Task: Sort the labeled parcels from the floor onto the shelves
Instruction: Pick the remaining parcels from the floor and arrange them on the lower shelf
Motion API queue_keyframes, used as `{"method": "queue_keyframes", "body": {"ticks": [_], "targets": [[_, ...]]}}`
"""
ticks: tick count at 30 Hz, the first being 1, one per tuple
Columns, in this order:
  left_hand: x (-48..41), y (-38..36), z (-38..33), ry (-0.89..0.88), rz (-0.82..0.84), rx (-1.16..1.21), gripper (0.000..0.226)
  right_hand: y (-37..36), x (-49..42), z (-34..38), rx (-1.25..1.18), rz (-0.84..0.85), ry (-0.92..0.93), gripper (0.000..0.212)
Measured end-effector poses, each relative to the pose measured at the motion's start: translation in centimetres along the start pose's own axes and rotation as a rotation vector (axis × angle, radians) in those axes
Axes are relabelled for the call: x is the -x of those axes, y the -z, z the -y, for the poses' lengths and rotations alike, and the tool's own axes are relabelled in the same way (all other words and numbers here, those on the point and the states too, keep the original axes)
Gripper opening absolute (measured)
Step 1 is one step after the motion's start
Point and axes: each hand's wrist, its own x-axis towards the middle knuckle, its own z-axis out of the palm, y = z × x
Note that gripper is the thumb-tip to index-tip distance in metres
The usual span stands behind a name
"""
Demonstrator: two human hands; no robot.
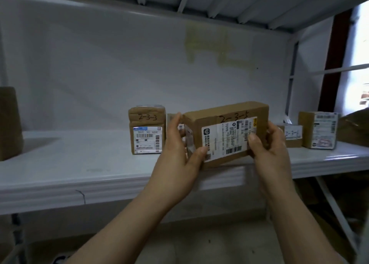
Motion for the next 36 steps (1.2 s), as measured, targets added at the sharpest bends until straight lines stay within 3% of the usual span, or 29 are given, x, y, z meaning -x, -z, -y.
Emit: {"method": "queue_keyframes", "body": {"ticks": [4, 9, 12, 17, 25, 30, 36], "targets": [[-3.7, -3.2, 0.0, -0.008, 0.163, -0.054, 0.082, 2.5, -3.3, -1.0, -0.015, -0.082, -0.010, 0.034], [-8.1, -6.3, -1.1, -0.117, 0.135, -0.280, 0.079, 4.0, -6.2, -2.7, 0.017, -0.162, -0.053, 0.041], [-10.7, -7.7, -1.5, -0.209, 0.082, -0.560, 0.068, 4.4, -7.7, -3.3, 0.063, -0.136, -0.091, 0.053], [-14.2, -8.9, -0.7, -0.241, 0.101, -0.727, 0.066, 5.0, -9.9, -4.6, 0.203, -0.015, -0.186, 0.050], [-15.8, -8.6, 1.8, -0.060, 0.223, -0.896, 0.059, 3.6, -13.1, -6.1, 0.331, 0.156, -0.274, 0.027], [-15.8, -9.3, 2.2, -0.086, 0.193, -0.926, 0.058, 3.0, -13.2, -6.6, 0.233, 0.116, -0.299, 0.053], [-15.4, -9.3, 2.5, -0.087, 0.155, -0.893, 0.065, 3.1, -12.0, -5.8, 0.218, 0.092, -0.284, 0.051]]}}
